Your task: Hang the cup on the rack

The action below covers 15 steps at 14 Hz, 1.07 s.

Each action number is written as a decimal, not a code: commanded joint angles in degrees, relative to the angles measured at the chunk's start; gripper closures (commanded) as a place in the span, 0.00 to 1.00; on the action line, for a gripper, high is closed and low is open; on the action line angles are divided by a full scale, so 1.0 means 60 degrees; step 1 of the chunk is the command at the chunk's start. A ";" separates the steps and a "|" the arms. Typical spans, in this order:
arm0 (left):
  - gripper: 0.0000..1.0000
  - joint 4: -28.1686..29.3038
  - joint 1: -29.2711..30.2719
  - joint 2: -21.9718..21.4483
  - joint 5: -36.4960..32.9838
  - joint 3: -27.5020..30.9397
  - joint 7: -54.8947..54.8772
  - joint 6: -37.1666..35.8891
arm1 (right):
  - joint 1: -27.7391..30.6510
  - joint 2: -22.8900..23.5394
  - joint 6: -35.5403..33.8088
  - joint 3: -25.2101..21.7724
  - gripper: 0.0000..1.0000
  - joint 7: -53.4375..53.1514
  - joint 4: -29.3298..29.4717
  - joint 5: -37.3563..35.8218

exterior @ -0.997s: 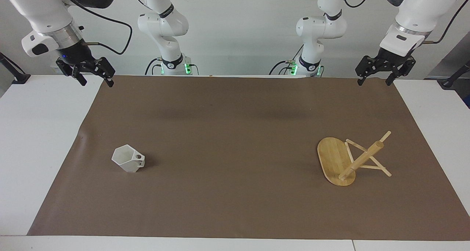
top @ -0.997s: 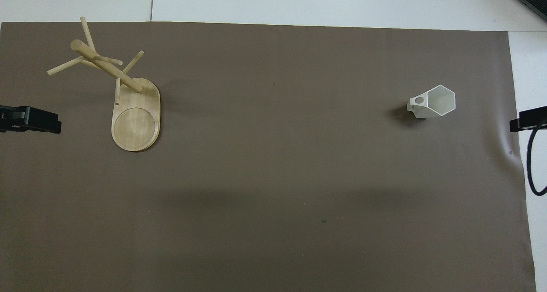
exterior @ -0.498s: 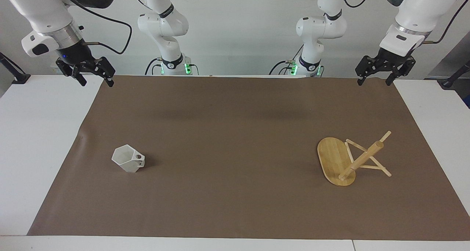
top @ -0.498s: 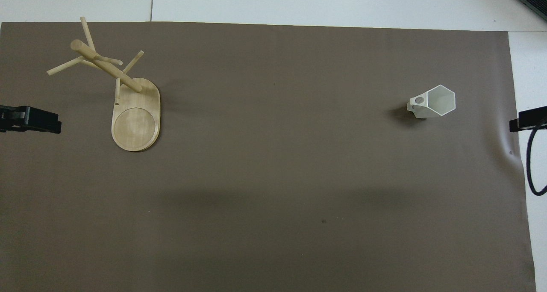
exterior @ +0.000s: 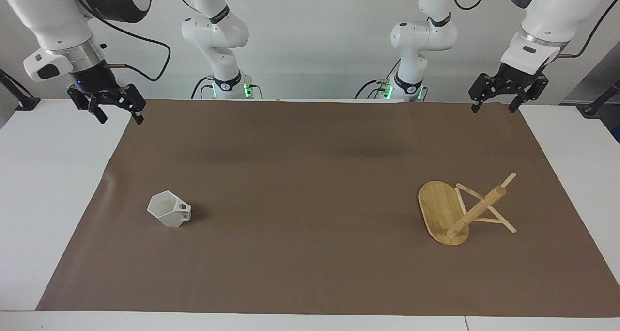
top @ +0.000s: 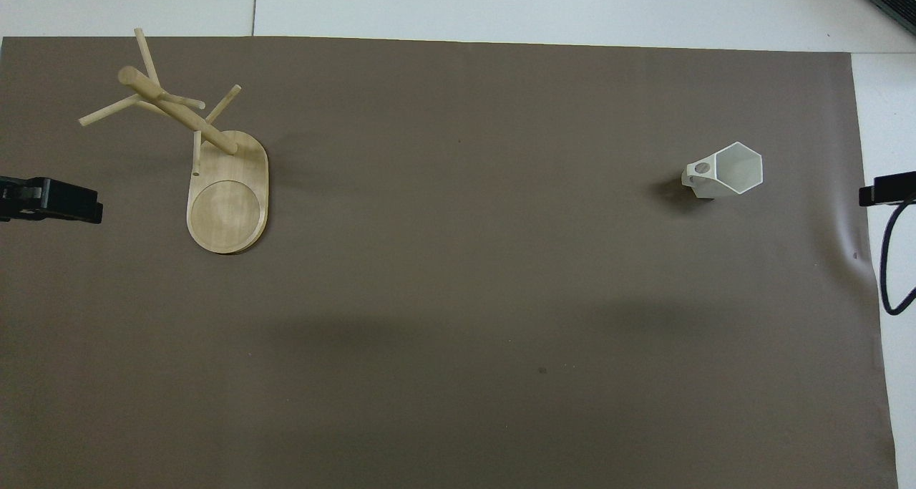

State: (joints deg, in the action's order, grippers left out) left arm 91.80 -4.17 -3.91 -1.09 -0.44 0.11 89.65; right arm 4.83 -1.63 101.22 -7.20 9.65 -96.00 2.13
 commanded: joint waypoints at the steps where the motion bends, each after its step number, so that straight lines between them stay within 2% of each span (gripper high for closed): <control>1: 0.00 0.0110 -0.0081 -0.0154 0.0050 0.0059 0.0011 0.0102 | 0.0016 0.0080 0.1144 0.0028 0.00 0.0384 -0.0696 -0.0076; 6: 0.00 0.0110 -0.0081 -0.0154 0.0050 0.0059 -0.0003 0.0102 | -0.0204 0.1265 0.3458 0.0042 0.00 0.0692 -0.1517 -0.0062; 8: 0.00 0.0110 -0.0081 -0.0154 0.0050 0.0059 -0.0003 0.0102 | -0.0249 0.1865 0.4118 0.0057 0.00 0.0678 -0.1548 -0.0047; 11: 0.00 0.0125 -0.0081 -0.0154 0.0050 0.0059 -0.0003 0.0102 | -0.0205 0.2569 0.4896 0.0057 0.00 0.0692 -0.1548 0.0085; 15: 0.00 0.0110 -0.0081 -0.0154 0.0050 0.0059 -0.0003 0.0102 | -0.0175 0.2937 0.5322 0.0042 0.00 0.0692 -0.1548 0.0085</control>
State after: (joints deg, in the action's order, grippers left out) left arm 91.80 -4.18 -3.91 -1.09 -0.44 0.11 89.71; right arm 3.36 15.77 131.94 -7.03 12.47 -105.12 2.13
